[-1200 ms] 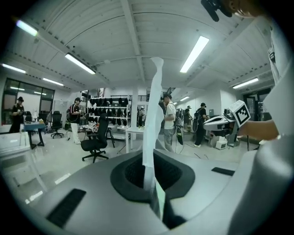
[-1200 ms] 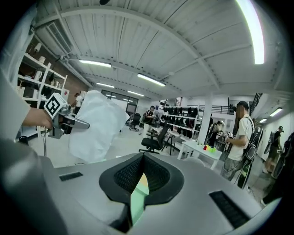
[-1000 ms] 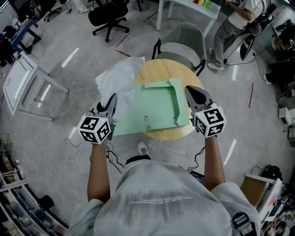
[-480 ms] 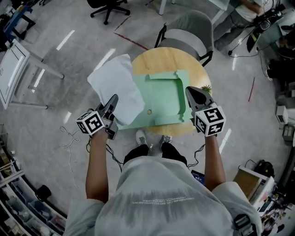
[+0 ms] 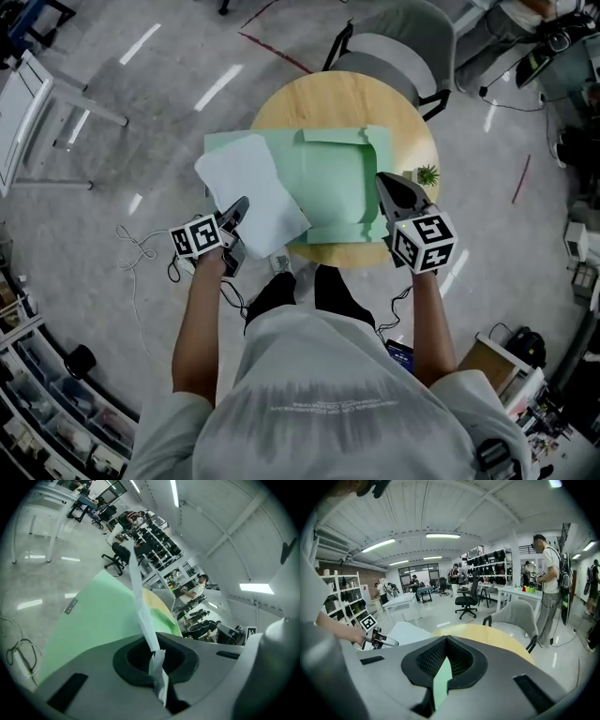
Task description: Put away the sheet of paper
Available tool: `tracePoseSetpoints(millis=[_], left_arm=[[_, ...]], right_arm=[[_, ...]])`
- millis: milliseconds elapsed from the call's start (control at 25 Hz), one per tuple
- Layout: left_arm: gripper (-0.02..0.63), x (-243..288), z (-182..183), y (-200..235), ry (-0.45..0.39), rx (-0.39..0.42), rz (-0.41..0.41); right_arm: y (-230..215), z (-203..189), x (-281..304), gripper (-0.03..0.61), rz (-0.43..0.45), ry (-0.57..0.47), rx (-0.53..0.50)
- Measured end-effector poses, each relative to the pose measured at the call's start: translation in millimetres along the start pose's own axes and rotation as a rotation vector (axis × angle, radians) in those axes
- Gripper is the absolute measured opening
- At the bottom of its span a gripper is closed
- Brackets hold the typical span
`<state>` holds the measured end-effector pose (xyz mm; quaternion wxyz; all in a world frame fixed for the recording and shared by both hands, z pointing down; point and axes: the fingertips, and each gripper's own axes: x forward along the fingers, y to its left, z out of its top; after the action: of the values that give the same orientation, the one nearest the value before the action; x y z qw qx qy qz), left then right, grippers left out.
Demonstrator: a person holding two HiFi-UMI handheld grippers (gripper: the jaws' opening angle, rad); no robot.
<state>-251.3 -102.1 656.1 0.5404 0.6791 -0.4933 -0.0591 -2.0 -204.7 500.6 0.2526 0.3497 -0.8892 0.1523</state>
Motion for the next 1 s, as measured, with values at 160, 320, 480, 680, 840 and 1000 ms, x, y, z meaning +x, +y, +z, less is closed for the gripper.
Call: tracePoseSetpoints(millis=[160,320,480,680,840,1000], left_arm=[[0.018,16.6,-16.1,3.5,0.061,0.016,0.03],[0.018,30.4,-18.1,1.5,0.09,0.042,0.033],[0.018,46.0,-17.0,-4.4,0.115,0.053,0.015],[0.018,63.5,-22.4,-10.7,0.166,0.066,-0.016],[0.02,75.5,-31.4,-18.0,0.205,0.064,-0.045],[0.02,86.6,-35.9,-24.7,0.227,0.067,-0.056]], right_arm=[[-16.6,-19.3,9.0,0.026,-0.007,0.037,0.021],[-23.7,-35.3,17.2,0.026,-0.008,0.068,0.04],[-27.7,-45.7,23.0,0.026,-0.007,0.086,0.051],[-33.6,-52.4,22.7,0.026,-0.018,0.103,0.051],[-42.2,-55.7,17.8,0.028,-0.042,0.111,0.05],[-53.7,-61.6,10.0,0.028,-0.074,0.126,0.06]])
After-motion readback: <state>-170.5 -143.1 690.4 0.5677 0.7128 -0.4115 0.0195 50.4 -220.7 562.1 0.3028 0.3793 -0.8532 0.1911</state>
